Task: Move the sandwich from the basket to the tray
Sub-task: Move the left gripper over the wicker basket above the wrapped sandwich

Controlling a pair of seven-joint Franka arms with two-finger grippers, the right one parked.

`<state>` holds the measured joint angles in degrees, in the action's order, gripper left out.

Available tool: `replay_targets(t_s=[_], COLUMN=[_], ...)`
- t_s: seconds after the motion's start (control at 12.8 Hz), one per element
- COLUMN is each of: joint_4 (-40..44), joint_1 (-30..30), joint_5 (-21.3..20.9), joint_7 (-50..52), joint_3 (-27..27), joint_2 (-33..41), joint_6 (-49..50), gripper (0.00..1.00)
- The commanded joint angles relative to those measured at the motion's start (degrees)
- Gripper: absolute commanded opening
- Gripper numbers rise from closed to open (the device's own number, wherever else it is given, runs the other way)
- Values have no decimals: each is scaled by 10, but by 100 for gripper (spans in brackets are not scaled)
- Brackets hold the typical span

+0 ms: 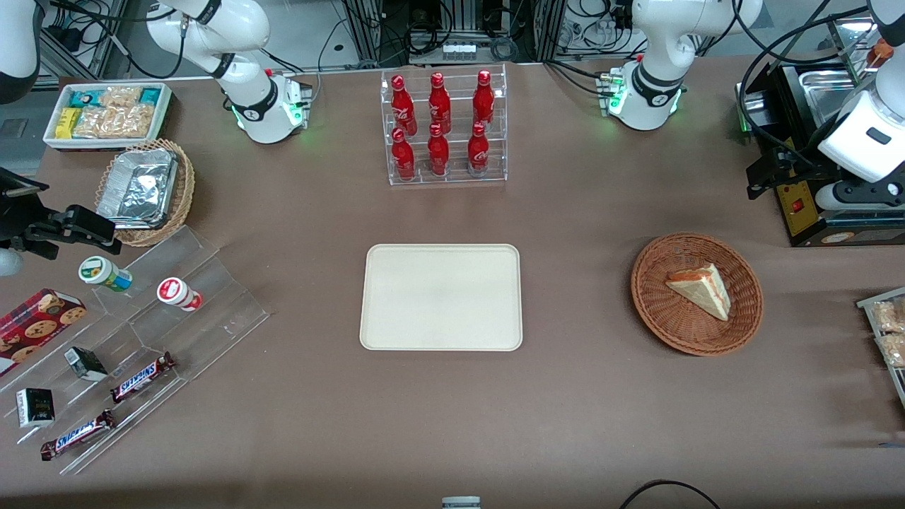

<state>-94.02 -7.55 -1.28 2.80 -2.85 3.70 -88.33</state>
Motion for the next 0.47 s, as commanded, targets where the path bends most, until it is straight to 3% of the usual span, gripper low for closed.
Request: replay_targets(t_s=[0.0,0.39], joint_4=[5,7], joint_1=[-4,4], joint_5=[0,12], joint_7=[19,19], joint_3=[2,-2], joint_2=[7,3], joint_6=[1,3], gripper=[100,100])
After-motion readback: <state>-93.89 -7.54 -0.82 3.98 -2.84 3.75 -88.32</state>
